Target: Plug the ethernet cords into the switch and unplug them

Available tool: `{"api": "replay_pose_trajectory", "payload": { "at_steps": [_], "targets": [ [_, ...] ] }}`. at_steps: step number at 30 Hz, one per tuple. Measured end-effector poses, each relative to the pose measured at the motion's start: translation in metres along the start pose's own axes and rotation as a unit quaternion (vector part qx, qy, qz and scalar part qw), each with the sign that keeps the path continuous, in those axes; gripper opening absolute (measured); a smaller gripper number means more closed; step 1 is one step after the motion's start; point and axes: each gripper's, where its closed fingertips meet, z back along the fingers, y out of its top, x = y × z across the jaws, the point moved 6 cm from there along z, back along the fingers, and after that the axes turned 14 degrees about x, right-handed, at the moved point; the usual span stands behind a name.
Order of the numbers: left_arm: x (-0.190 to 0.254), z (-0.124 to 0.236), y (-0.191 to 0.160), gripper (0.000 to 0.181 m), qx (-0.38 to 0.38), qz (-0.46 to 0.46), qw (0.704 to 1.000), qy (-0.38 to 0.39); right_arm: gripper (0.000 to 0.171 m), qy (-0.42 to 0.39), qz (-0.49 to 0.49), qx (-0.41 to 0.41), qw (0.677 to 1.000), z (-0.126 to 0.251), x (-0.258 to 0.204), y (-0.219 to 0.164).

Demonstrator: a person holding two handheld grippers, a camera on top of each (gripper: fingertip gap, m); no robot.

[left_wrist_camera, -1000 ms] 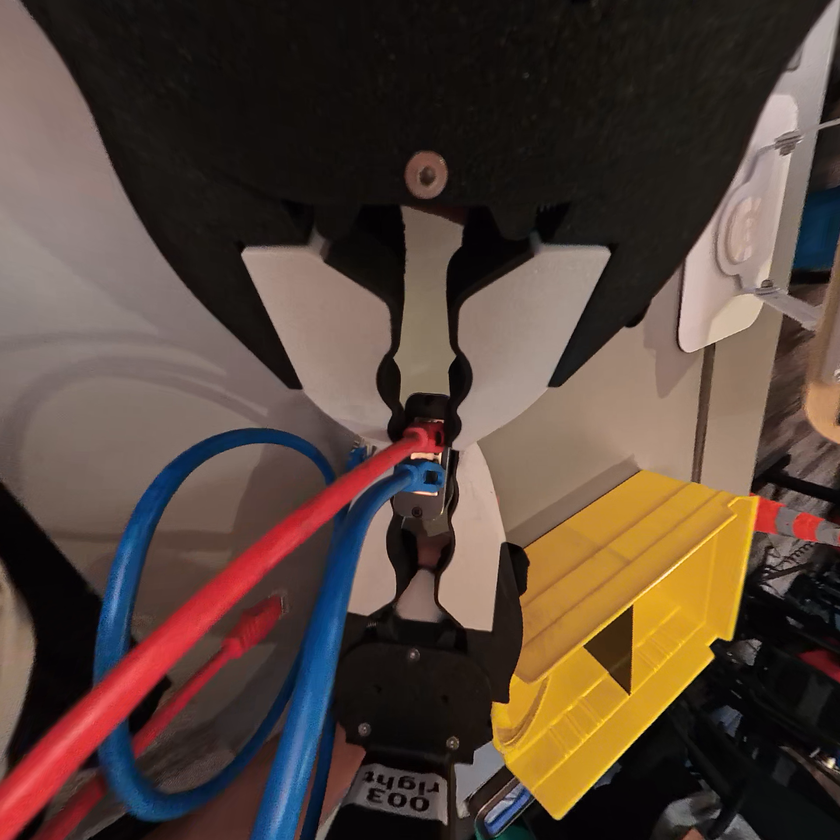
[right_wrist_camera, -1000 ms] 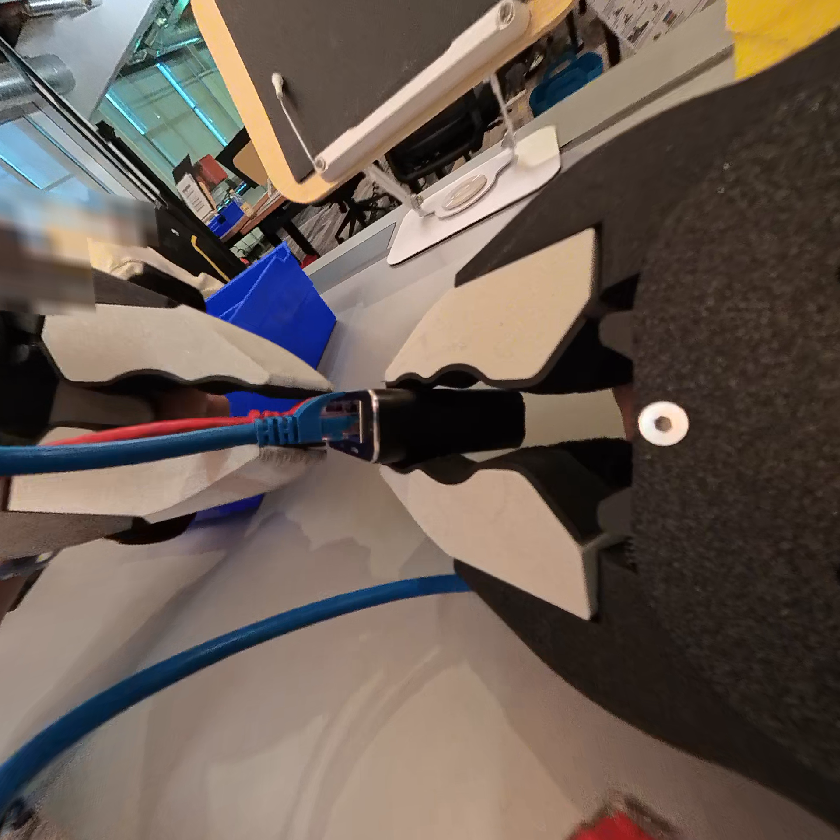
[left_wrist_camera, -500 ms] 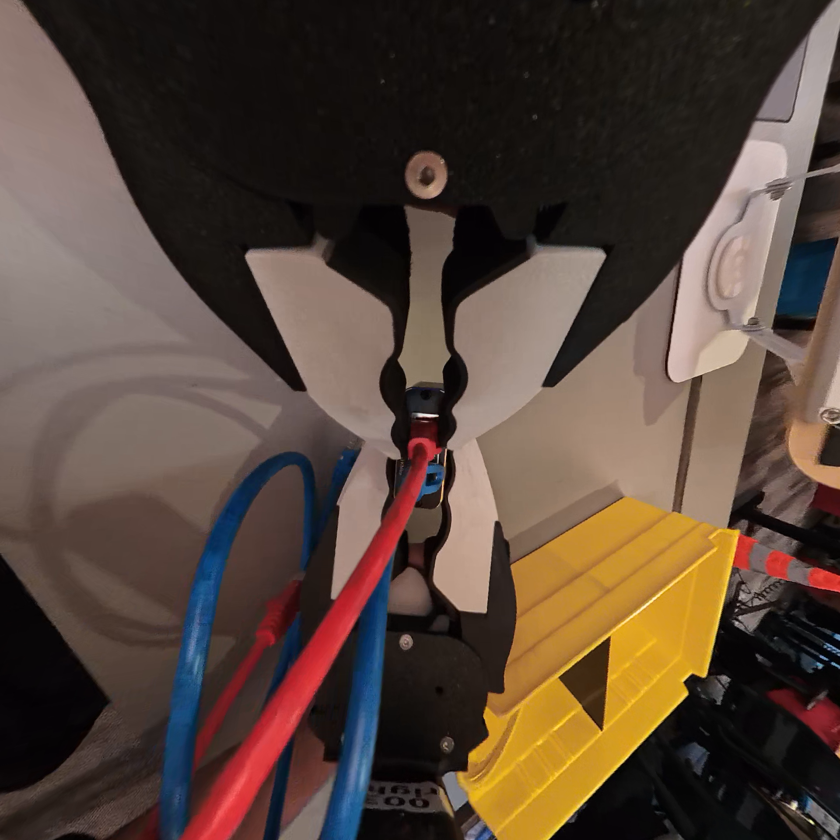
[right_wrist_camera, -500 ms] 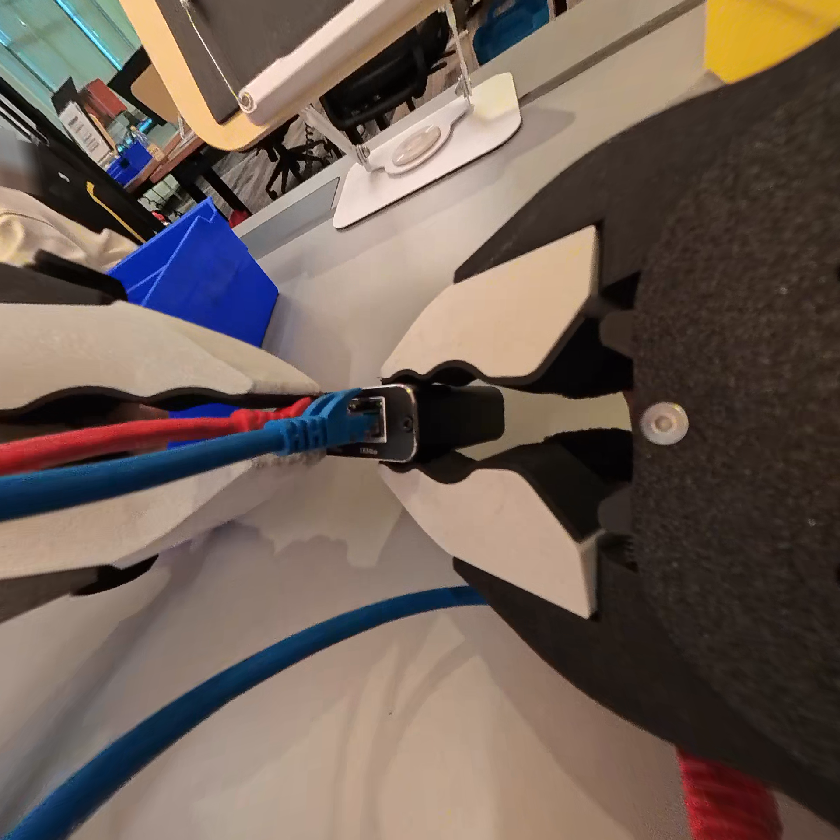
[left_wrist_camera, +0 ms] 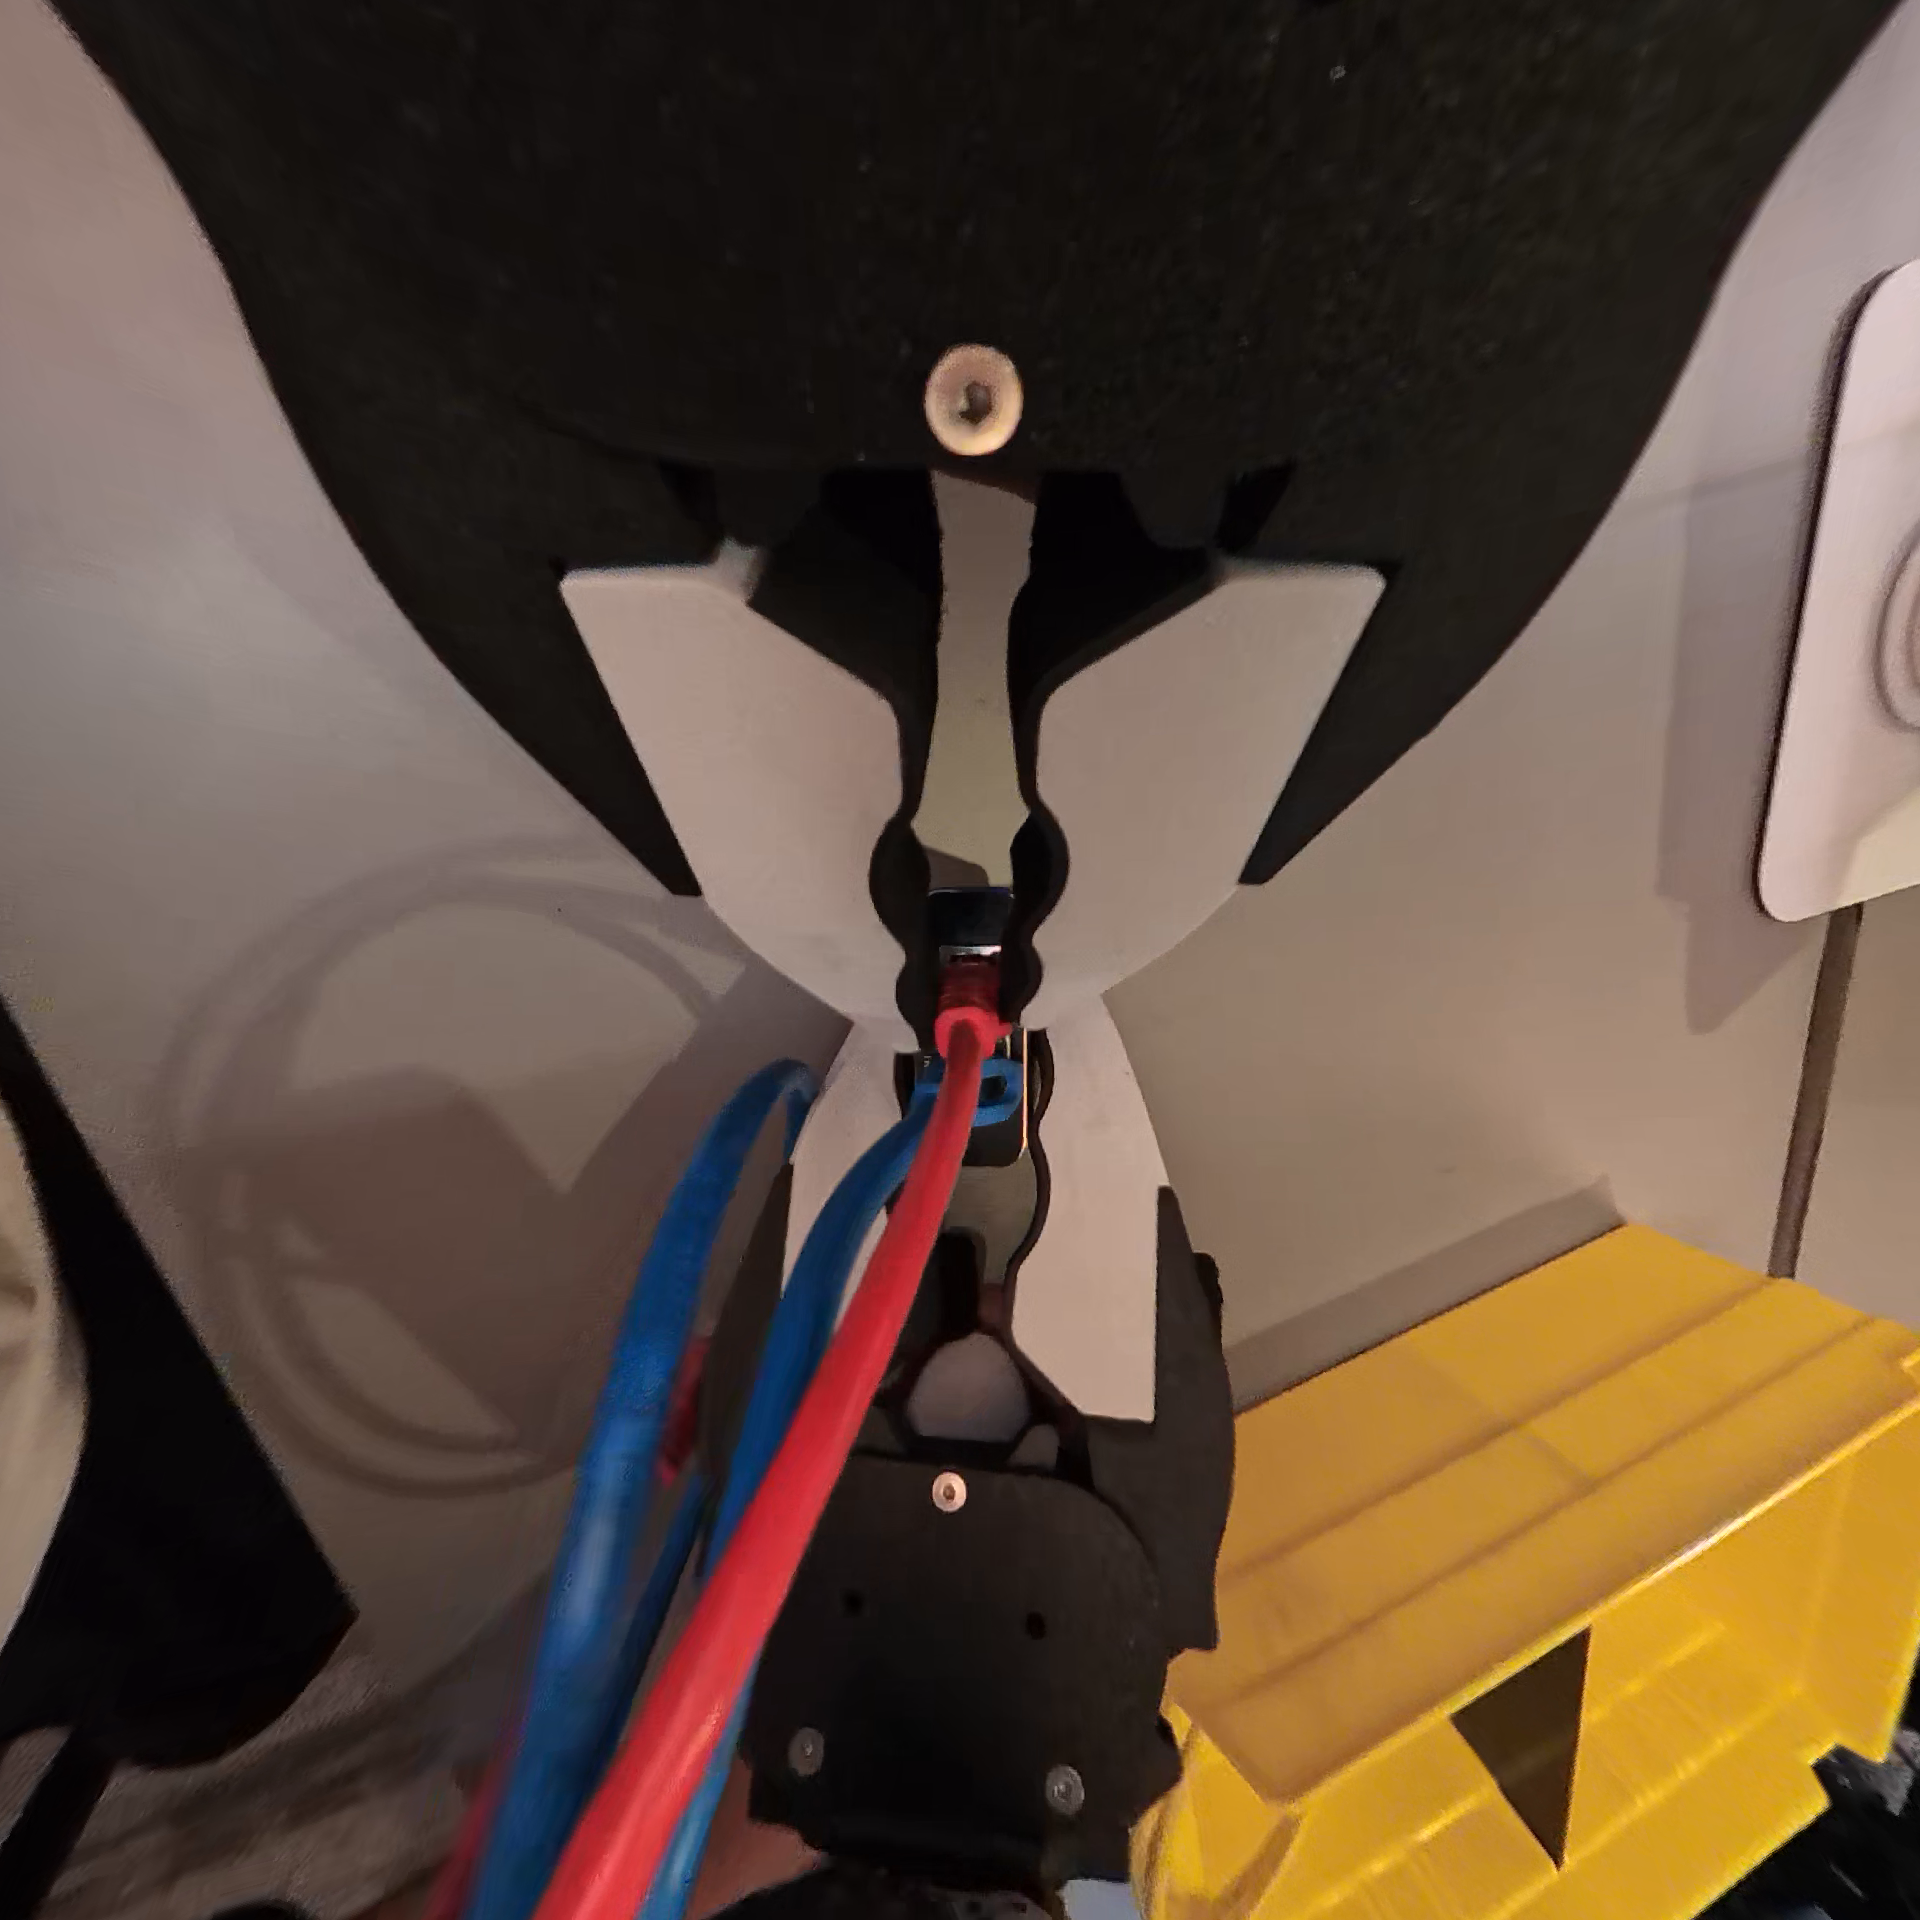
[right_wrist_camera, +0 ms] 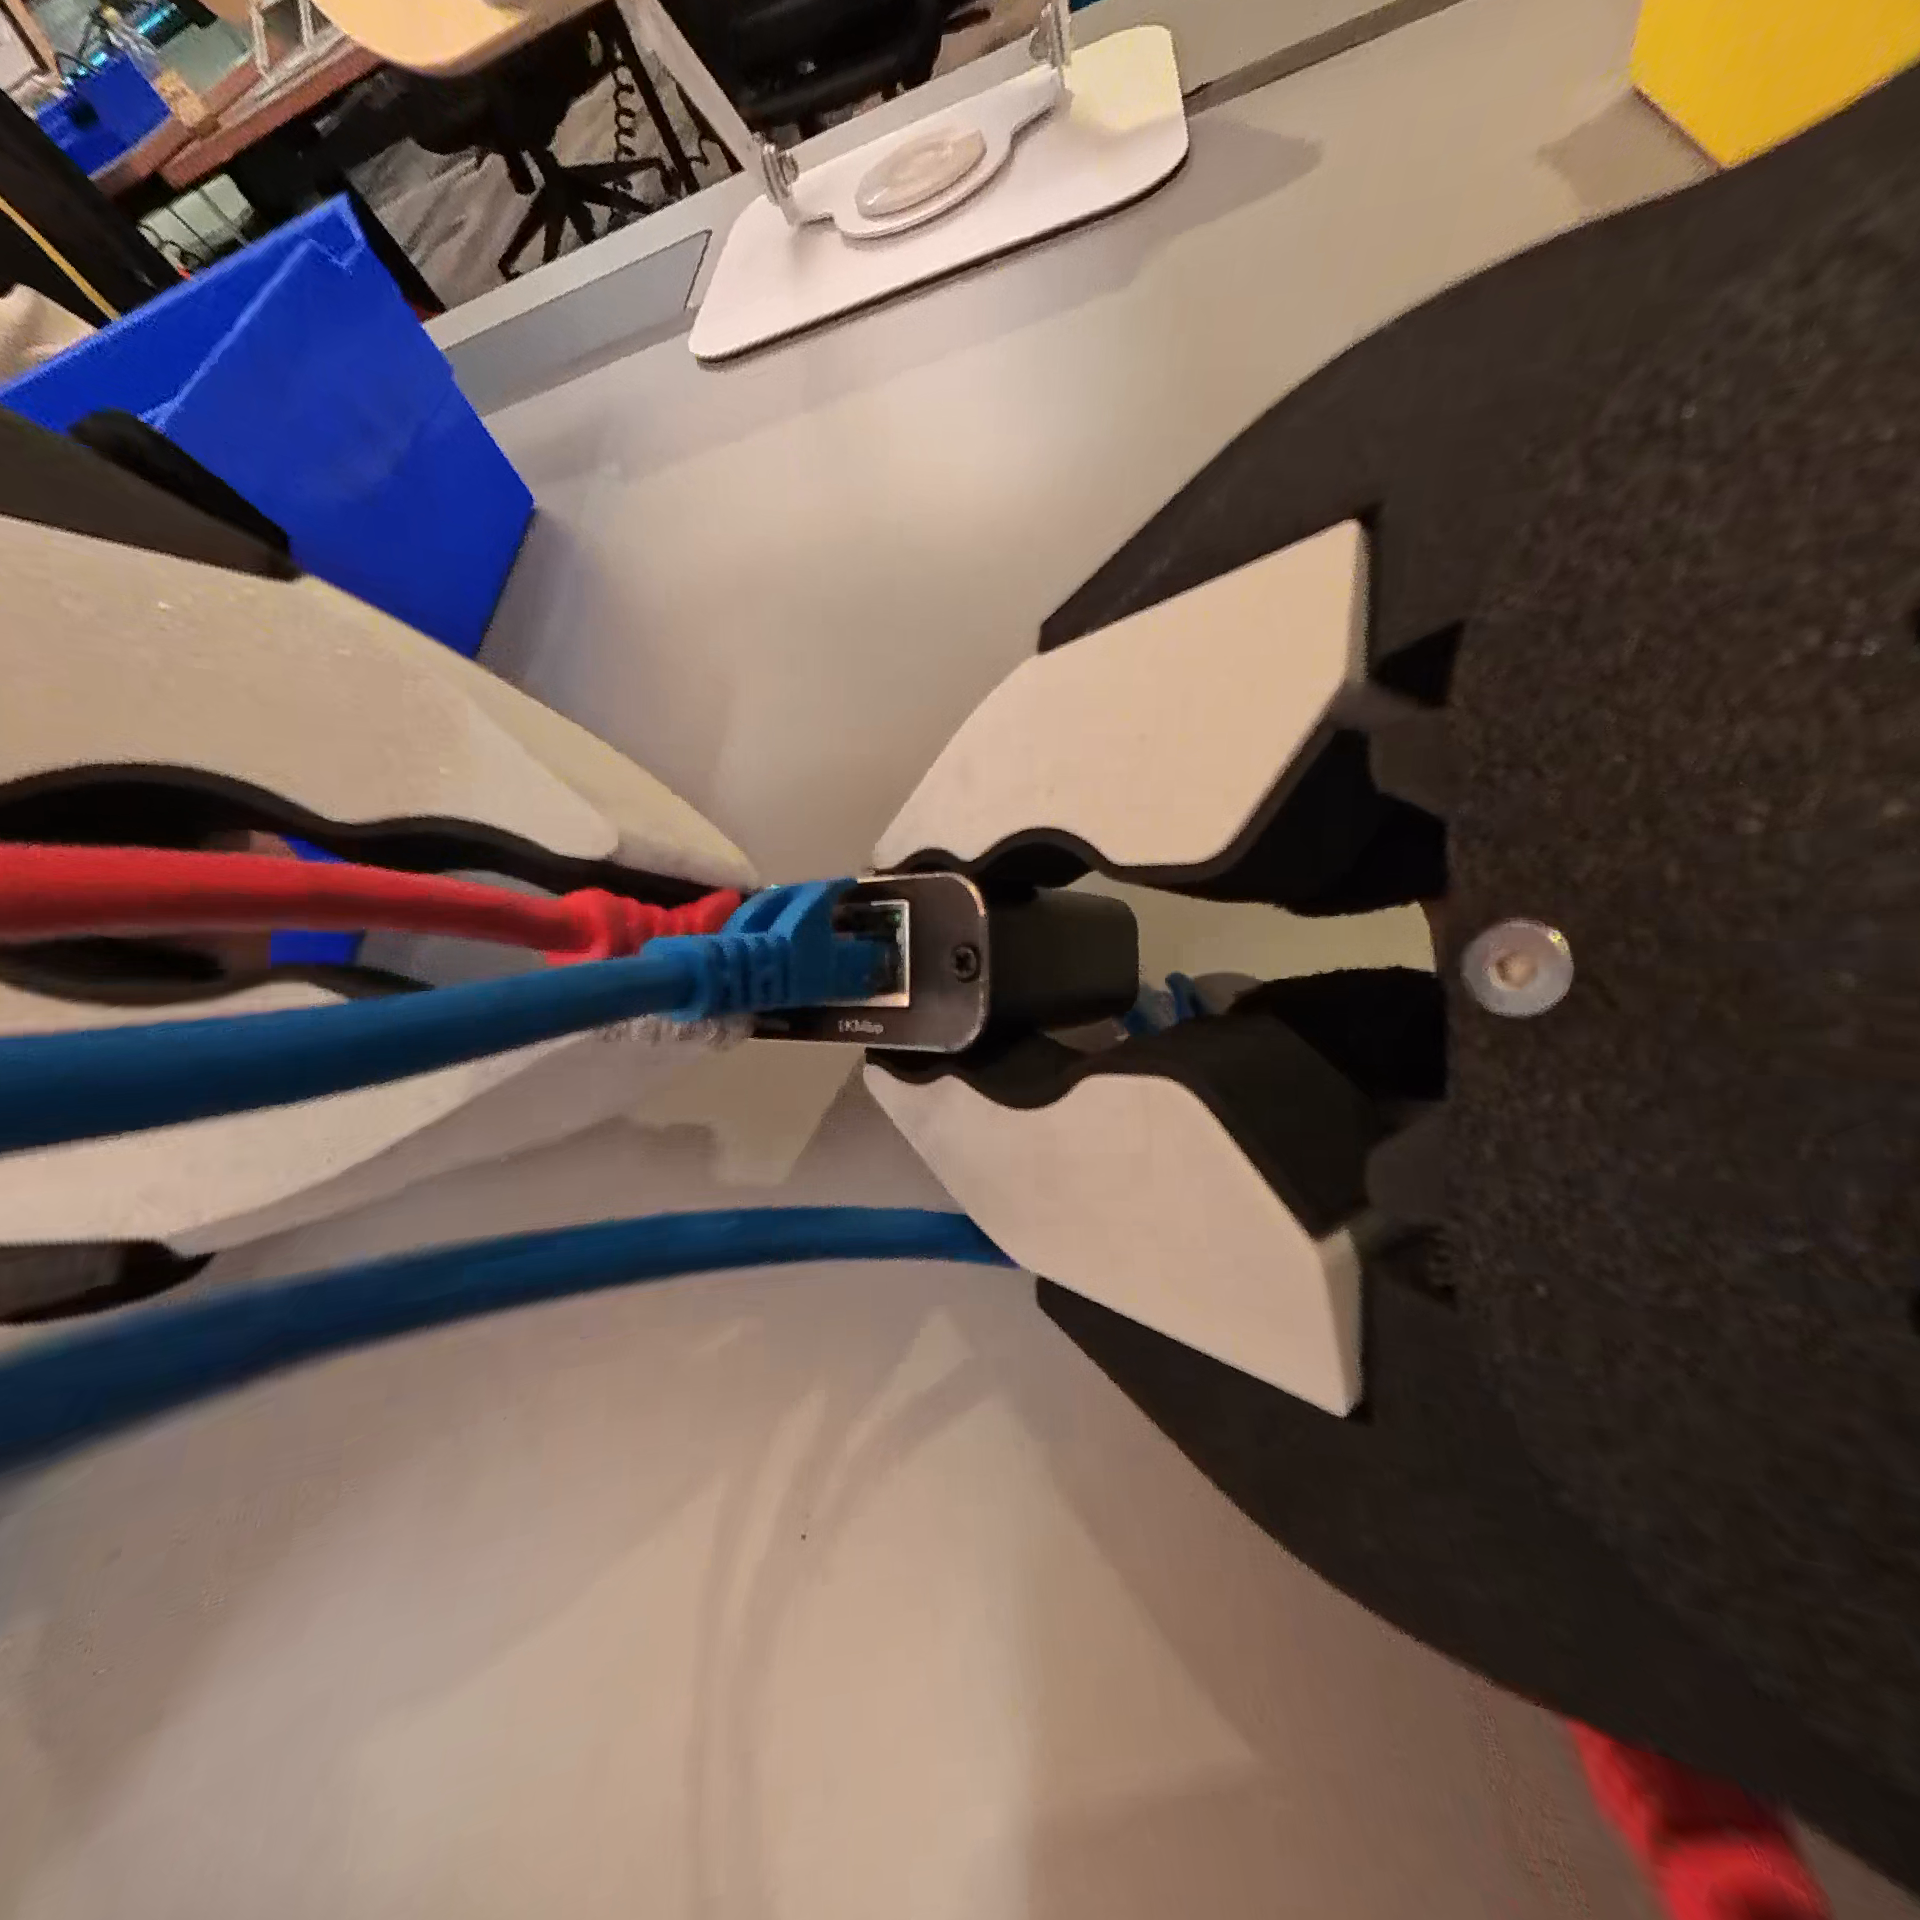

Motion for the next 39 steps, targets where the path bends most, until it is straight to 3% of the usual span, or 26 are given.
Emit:
{"api": "replay_pose_trajectory", "payload": {
  "at_steps": [11, 19, 24, 28, 32, 39],
  "targets": [
    [0.005, 0.01, 0.012, 0.01, 0.029, -0.014, 0.999, 0.022, 0.028, 0.004, -0.001, 0.034, 0.999, 0.001, -0.002, 0.012],
    [0.008, 0.01, 0.009, 0.012, 0.017, -0.023, 0.999, 0.027, 0.027, -0.009, 0.034, -0.01, 0.999, 0.003, -0.002, 0.015],
    [0.009, 0.011, 0.016, 0.016, 0.023, -0.021, 0.998, 0.058, 0.026, -0.023, 0.059, 0.012, 0.998, 0.011, 0.001, 0.02],
    [-0.004, 0.022, 0.024, 0.036, 0.069, 0.032, 0.988, 0.132, 0.026, -0.033, -0.049, 0.117, 0.991, 0.027, 0.016, 0.026],
    [-0.005, 0.014, 0.024, 0.043, 0.143, 0.099, 0.977, 0.127, 0.025, 0.024, -0.179, 0.228, 0.957, 0.038, 0.023, 0.041],
    [-0.001, -0.005, 0.009, 0.036, 0.2, 0.145, 0.961, 0.122, 0.026, 0.038, -0.208, 0.191, 0.959, 0.039, 0.024, 0.032]
  ]
}}
